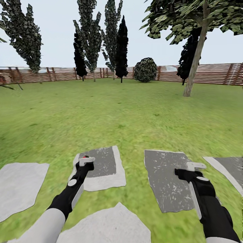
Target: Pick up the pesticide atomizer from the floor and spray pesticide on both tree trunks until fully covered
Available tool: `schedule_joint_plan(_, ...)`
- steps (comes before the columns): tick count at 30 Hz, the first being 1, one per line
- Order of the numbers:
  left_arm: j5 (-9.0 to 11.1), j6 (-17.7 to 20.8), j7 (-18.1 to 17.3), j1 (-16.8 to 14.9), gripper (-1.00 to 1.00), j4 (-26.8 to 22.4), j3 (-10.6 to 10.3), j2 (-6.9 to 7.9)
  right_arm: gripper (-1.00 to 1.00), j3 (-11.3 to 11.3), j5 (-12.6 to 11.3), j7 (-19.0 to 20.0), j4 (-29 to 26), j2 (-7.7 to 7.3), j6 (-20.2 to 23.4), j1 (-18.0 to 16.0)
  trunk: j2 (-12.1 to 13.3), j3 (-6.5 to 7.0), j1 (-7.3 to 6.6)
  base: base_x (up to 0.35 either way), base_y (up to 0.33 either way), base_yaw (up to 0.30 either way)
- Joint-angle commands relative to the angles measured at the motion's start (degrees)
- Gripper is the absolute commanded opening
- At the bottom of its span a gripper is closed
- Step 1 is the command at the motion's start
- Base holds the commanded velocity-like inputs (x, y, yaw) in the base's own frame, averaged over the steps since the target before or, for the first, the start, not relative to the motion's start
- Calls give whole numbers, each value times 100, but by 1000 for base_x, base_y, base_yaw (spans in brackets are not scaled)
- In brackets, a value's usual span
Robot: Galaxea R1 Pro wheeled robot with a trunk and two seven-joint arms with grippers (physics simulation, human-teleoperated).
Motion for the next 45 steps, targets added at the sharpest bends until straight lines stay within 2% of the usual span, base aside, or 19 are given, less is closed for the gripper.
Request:
schedule_joint_plan(1,-1,0,1,0,-100,-1,0,0,100,0,0,-3,1,0,1,0,0,0,0,245,-230,-88)
schedule_joint_plan(25,-6,0,1,0,-100,-1,0,0,100,0,5,2,25,8,-54,0,0,0,0,257,-216,-10)
schedule_joint_plan(45,-1,0,1,0,-100,-1,0,0,100,-4,0,2,25,0,-49,0,0,21,0,262,-206,-277)
